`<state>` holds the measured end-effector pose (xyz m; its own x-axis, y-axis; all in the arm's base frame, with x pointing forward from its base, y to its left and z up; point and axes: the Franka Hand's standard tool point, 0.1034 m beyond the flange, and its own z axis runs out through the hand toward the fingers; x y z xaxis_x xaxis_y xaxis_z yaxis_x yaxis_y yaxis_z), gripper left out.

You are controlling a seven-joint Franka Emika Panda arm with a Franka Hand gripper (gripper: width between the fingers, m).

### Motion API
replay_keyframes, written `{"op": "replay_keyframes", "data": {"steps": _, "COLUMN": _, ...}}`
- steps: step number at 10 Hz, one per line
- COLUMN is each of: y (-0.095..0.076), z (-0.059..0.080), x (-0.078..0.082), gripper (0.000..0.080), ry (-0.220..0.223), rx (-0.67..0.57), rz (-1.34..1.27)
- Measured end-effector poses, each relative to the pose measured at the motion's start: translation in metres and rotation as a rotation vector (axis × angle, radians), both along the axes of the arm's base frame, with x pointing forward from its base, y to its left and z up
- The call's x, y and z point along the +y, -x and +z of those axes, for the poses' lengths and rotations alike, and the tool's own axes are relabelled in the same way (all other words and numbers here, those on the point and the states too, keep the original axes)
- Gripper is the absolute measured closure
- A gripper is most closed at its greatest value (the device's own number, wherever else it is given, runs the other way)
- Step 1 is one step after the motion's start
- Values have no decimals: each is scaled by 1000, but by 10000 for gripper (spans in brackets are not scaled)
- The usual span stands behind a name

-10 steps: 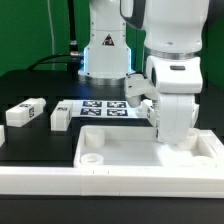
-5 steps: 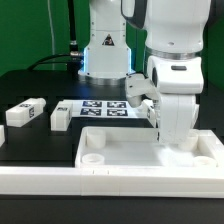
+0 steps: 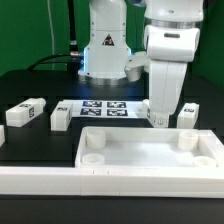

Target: Assemble desk

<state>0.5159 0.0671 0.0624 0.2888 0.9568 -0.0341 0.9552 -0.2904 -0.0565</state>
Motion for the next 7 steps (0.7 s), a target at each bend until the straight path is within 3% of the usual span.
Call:
{"op": "replay_keyframes", "data": {"steps": 5, "y": 2, "z": -4, "x": -1, "gripper": 151, "ry": 0, "rx": 6, "rz": -14}}
{"op": "replay_keyframes", "data": {"steps": 7, "y": 7, "z": -3, "x": 4, "gripper": 151, "ry": 18, "rx": 9, "rz": -286}}
